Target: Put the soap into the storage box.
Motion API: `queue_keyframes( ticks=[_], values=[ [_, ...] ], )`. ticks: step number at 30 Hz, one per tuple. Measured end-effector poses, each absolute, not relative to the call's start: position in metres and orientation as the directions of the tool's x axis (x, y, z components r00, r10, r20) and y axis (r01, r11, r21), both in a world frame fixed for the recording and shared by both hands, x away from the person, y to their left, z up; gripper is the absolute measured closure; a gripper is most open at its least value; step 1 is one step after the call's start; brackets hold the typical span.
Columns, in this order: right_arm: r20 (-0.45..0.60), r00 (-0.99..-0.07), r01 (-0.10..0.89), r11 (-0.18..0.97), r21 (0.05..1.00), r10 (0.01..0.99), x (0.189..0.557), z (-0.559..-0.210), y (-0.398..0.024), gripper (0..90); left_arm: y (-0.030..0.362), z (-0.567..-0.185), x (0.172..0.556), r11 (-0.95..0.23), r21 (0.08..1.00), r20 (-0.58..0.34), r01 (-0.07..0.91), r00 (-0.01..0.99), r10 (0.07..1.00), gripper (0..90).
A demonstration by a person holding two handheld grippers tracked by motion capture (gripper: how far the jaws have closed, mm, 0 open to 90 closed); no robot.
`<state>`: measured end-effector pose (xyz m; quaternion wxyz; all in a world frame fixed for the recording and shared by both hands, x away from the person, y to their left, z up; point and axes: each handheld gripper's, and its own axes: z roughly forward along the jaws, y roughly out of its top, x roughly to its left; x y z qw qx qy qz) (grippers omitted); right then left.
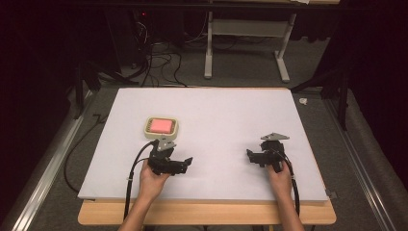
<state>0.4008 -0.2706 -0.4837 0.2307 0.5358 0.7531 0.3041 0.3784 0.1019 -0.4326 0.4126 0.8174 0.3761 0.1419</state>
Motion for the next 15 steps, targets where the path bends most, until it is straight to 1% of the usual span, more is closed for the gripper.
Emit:
queue_keyframes(
  ticks=[8, 15],
  values=[
    [-0.021, -0.318, 0.667, 0.240, 0.705, 0.948, 0.400, -0.484, -0.270, 14.8, 0.094, -0.449, 0.382, -0.393, 0.762, -0.076, 0.515, 0.674, 0.735, 14.6],
    [-0.020, -0.317, 0.668, 0.238, 0.705, 0.948, 0.400, -0.484, -0.270, 14.8, 0.091, -0.464, 0.385, -0.418, 0.745, -0.044, 0.520, 0.664, 0.747, 15.0]
  ],
)
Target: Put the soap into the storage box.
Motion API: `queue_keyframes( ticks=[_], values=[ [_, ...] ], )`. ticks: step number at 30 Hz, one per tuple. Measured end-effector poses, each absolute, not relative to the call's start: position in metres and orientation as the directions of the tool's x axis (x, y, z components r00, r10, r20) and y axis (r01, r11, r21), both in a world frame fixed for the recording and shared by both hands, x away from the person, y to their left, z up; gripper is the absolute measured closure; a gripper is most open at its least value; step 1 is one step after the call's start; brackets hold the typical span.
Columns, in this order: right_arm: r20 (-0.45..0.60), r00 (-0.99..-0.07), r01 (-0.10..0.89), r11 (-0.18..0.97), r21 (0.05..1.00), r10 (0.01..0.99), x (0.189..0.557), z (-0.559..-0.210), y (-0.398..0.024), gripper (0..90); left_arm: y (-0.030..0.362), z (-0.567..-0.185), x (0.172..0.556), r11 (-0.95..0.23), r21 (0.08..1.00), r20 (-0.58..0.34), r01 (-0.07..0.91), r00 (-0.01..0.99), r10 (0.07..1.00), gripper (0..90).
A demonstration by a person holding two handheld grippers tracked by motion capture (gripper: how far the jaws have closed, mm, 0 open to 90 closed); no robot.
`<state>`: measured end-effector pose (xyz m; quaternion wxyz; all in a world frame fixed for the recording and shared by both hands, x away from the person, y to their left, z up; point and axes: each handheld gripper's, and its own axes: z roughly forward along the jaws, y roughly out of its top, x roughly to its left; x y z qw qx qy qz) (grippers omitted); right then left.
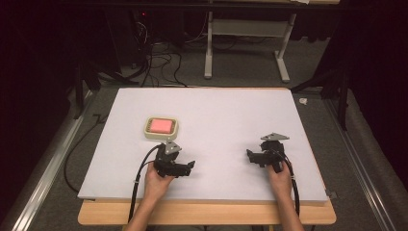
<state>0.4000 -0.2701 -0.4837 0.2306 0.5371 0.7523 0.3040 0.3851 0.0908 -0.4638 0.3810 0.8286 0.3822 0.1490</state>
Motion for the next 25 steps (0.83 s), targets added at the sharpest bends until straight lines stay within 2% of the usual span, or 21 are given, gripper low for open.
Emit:
queue_keyframes(
  ticks=[12, 25],
  values=[
    [-0.020, -0.317, 0.668, 0.238, 0.705, 0.948, 0.400, -0.484, -0.270, 14.8, 0.083, -0.484, 0.391, -0.448, 0.731, 0.013, 0.515, 0.645, 0.764, 15.1],
    [-0.020, -0.318, 0.667, 0.239, 0.706, 0.948, 0.400, -0.484, -0.270, 14.8, 0.085, -0.488, 0.392, -0.427, 0.731, -0.016, 0.533, 0.639, 0.769, 15.1]
  ],
)
